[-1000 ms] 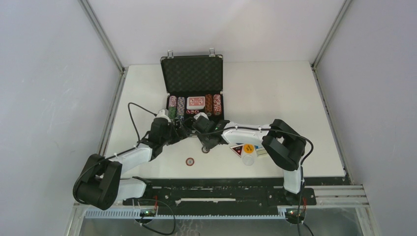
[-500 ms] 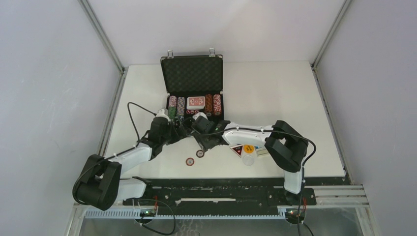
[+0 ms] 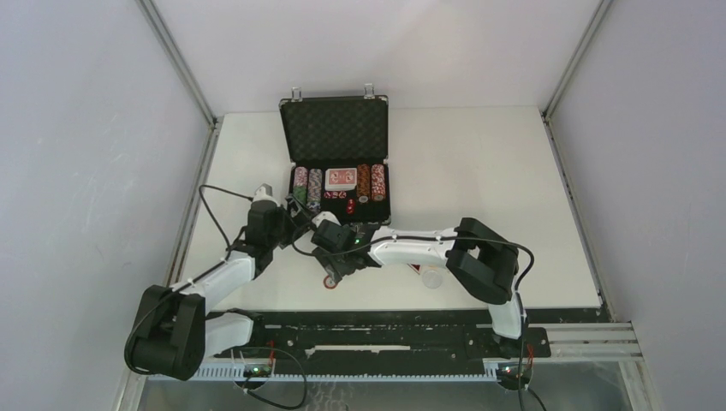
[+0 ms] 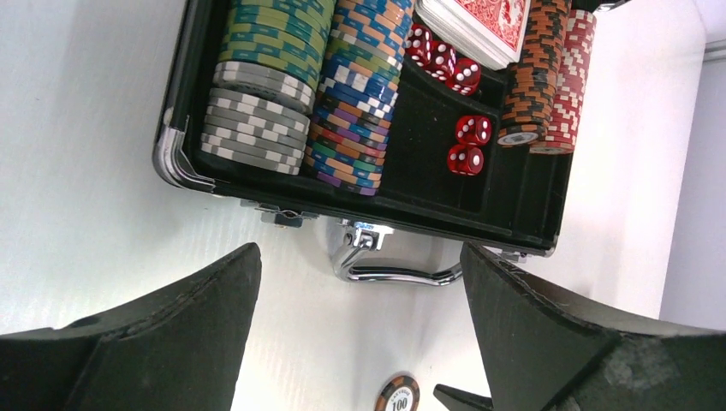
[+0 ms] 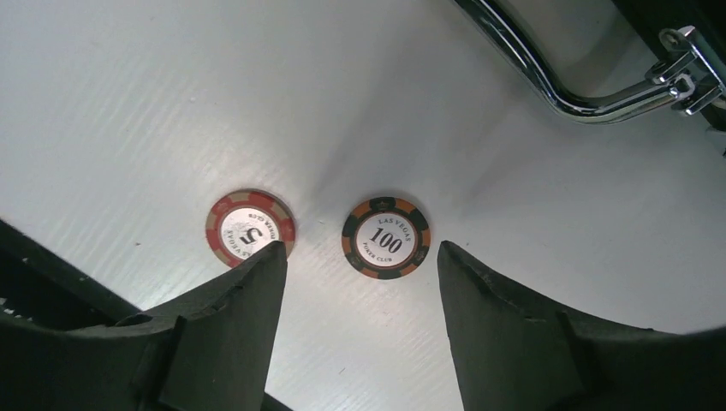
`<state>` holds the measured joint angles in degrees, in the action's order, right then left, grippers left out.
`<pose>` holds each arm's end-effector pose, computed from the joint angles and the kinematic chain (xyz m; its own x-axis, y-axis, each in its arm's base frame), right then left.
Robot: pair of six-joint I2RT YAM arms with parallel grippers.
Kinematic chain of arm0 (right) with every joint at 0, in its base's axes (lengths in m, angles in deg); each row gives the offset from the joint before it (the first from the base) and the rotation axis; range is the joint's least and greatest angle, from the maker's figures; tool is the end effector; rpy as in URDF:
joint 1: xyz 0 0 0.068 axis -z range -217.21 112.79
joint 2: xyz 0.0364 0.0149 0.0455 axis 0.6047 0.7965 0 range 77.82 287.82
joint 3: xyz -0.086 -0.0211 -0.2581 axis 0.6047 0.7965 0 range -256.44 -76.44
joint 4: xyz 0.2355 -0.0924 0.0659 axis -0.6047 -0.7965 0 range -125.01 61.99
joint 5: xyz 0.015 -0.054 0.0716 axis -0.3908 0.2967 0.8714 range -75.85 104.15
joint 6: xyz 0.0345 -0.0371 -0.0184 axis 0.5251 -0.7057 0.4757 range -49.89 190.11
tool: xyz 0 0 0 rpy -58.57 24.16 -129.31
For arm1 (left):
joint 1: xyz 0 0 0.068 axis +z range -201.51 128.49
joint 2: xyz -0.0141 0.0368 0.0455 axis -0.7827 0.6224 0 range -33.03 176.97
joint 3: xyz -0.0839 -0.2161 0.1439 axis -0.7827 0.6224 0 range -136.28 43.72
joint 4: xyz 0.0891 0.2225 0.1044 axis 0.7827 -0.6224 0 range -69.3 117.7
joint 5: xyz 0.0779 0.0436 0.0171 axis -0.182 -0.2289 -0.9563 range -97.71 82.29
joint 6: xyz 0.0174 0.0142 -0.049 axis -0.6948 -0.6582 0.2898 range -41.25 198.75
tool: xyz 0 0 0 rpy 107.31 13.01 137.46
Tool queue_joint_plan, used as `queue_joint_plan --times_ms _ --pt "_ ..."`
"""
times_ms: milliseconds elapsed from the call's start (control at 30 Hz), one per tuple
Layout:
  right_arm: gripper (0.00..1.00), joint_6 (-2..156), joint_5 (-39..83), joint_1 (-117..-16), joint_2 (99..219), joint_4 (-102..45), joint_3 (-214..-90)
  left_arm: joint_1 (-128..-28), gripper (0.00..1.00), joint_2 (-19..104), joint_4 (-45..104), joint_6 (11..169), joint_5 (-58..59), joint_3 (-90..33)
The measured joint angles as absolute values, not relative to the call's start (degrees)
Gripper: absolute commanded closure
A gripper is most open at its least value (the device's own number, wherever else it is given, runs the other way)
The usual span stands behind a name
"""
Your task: Pack up texas hold em set
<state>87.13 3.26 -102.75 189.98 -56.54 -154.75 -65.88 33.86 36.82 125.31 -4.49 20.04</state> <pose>0.1746 0.3676 0.1749 -0.6018 -0.6290 -0.4921 -0.7126 0.7011 -0.0246 0.2192 -0.0582 0.1710 -0.5859 -0.5983 -0.5466 -0.1928 0.7580 -0.6231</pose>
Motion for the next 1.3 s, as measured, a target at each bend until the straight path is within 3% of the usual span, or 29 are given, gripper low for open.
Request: queue_joint_plan --times_ms 233,500,867,1300 --pt "0.27 88.0 2.5 -102.0 192.2 -57.2 -154.8 -65.1 0.09 33.6 36.6 125.5 -3.7 20.1" --pt "0.42 88.4 2.6 -101.6 192.4 -57.3 -154.8 -65.0 0.09 33.7 37.2 125.9 -3.0 20.1" --pt "0.52 88.5 1.6 -101.6 192.4 -57.4 -154.8 -64.8 0.09 33.7 37.7 125.9 -2.7 20.1" --pt "0.54 88.5 1.1 -100.9 192.0 -57.4 -154.8 -64.3 0.09 33.7 38.0 126.0 -2.5 20.2"
